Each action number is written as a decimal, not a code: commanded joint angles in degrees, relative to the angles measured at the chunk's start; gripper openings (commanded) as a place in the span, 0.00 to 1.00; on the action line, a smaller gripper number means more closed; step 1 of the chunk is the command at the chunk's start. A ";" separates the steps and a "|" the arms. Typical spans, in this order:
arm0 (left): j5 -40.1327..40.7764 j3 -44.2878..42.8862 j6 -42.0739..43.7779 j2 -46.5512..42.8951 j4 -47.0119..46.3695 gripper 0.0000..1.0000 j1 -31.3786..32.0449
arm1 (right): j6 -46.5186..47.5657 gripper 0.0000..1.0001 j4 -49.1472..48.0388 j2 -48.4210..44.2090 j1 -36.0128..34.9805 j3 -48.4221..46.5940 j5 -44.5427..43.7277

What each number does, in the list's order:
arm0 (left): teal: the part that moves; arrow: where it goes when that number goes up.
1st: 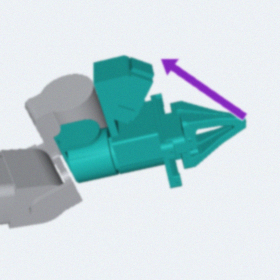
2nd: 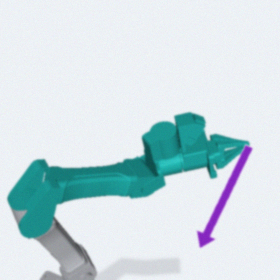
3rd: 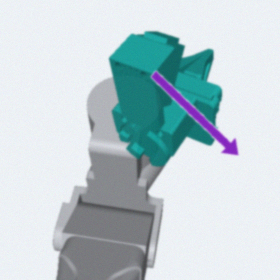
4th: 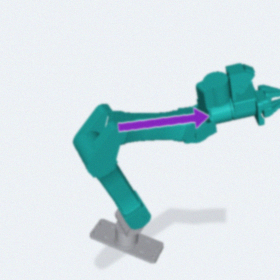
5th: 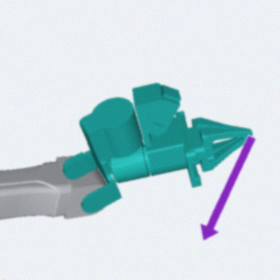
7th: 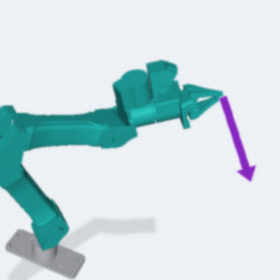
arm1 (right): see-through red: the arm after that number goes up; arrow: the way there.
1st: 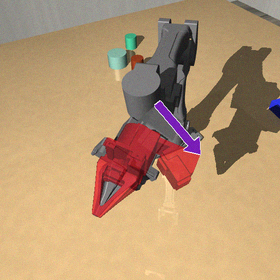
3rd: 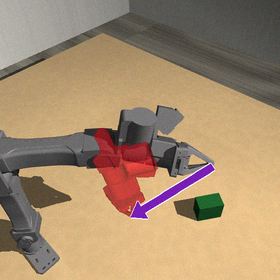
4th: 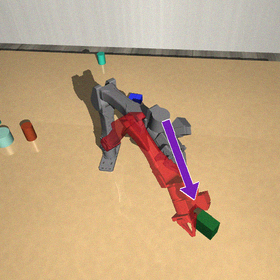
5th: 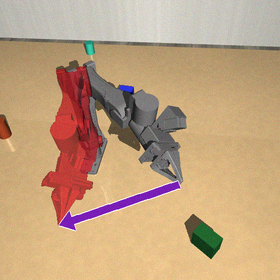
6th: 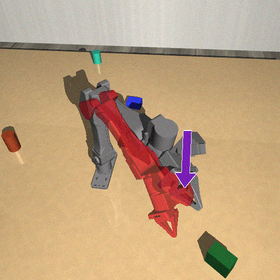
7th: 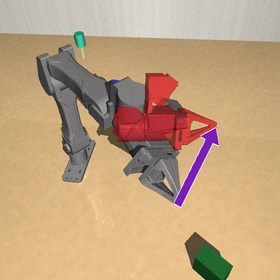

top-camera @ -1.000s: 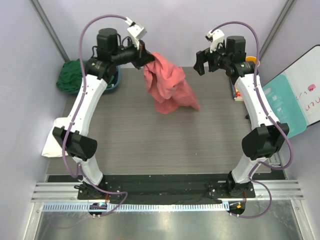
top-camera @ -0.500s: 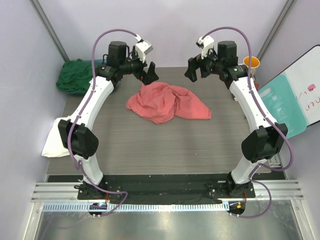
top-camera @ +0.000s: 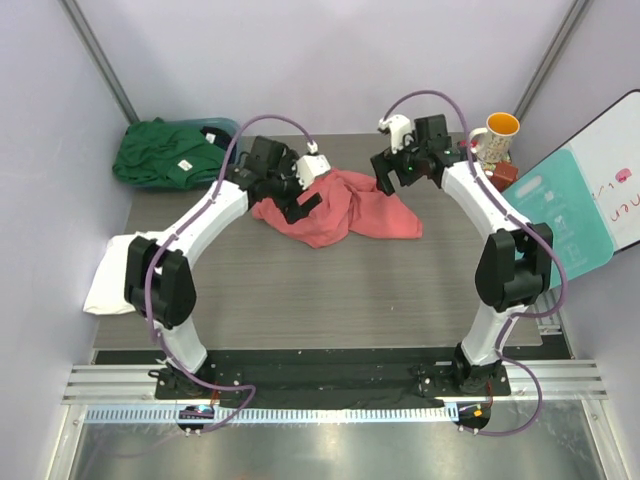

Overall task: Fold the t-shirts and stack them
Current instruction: Flatten out the tshirt

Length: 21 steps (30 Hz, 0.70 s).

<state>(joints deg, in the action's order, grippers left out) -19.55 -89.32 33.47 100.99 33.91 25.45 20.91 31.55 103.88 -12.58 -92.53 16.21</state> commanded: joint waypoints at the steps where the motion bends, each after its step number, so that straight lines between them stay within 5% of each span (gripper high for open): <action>1: 17.82 8.70 -9.52 -6.40 -17.35 1.00 -4.70 | 10.70 1.00 -3.33 -3.85 -8.42 3.22 -5.29; 3: 19.02 11.78 -19.00 -10.54 -20.72 1.00 -9.08 | 12.83 1.00 -4.48 -5.17 -11.31 6.12 -6.27; 8: 32.17 13.73 -24.86 -14.32 -19.15 1.00 -13.41 | 15.74 1.00 -5.18 -4.04 -16.15 6.58 -7.50; 21: 31.68 15.93 -26.79 -17.67 -13.97 1.00 -18.07 | 13.99 1.00 -5.36 12.92 -27.85 -7.39 -7.51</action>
<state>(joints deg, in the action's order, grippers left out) 11.62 -73.23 8.25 84.84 19.73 7.84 35.31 27.29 112.71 -38.39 -95.18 9.08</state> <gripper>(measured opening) 0.997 0.996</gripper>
